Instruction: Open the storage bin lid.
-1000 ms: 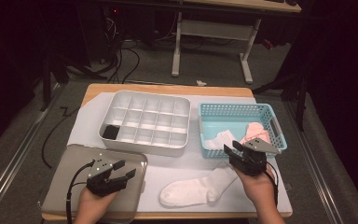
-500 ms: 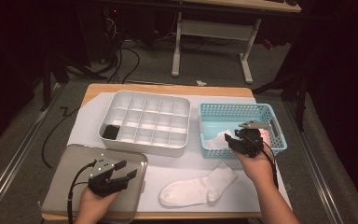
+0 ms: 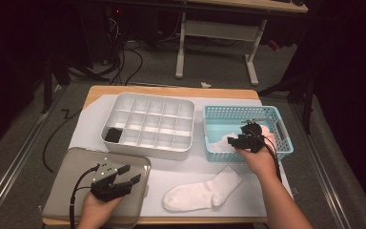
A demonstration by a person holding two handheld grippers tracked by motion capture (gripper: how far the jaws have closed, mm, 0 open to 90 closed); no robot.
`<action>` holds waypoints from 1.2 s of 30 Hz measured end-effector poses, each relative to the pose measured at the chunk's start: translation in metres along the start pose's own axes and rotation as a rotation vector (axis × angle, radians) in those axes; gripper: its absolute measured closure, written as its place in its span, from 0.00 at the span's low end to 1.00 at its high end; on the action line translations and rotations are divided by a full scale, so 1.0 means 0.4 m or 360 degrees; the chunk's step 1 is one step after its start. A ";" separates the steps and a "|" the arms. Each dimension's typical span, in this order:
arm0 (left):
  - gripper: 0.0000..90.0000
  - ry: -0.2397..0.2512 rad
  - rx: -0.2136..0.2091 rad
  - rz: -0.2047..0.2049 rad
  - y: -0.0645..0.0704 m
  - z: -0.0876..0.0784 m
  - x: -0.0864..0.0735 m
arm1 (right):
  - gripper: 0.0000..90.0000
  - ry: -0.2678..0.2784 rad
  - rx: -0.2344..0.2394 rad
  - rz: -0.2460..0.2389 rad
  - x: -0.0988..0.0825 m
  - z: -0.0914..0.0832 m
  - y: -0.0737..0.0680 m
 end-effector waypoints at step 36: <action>0.48 0.0000 -0.0011 -0.0001 0.001 0.000 -0.004 | 0.86 -0.0393 -0.0030 0.0214 -0.032 0.077 0.031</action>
Point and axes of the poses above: each handheld gripper's, and its own axes: z roughly forward along the jaws, x roughly out of its top, y roughly to its right, the point moved 10 cm from there along z, roughly forward along the jaws, and after that the axes turned 11 degrees about x, right-handed, at the moved point
